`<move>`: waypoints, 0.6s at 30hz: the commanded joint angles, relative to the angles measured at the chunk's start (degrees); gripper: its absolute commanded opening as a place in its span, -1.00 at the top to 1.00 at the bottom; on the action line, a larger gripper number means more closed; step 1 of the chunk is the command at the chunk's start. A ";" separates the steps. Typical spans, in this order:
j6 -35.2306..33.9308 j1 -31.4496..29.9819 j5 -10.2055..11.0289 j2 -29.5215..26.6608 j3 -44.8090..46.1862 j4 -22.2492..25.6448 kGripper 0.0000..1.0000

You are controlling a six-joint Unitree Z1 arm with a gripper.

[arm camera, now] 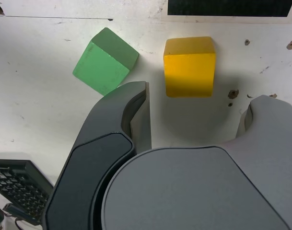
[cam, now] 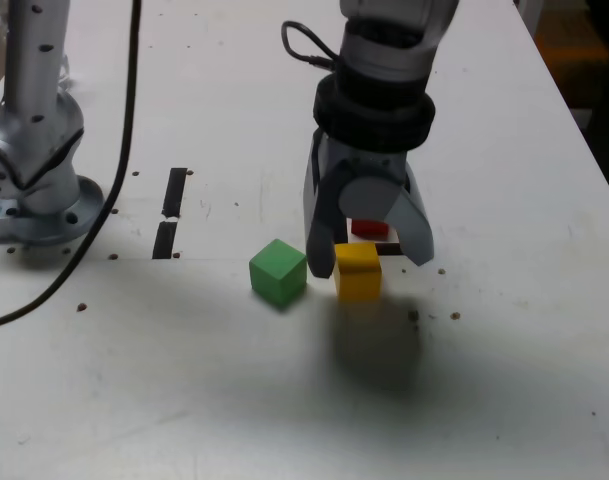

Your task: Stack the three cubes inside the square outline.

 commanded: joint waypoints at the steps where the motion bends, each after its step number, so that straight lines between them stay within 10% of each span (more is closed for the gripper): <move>1: -0.11 -0.08 -0.15 0.58 0.02 -0.38 -0.52; 18: 0.40 -0.08 -0.74 3.28 1.08 -2.13 -0.52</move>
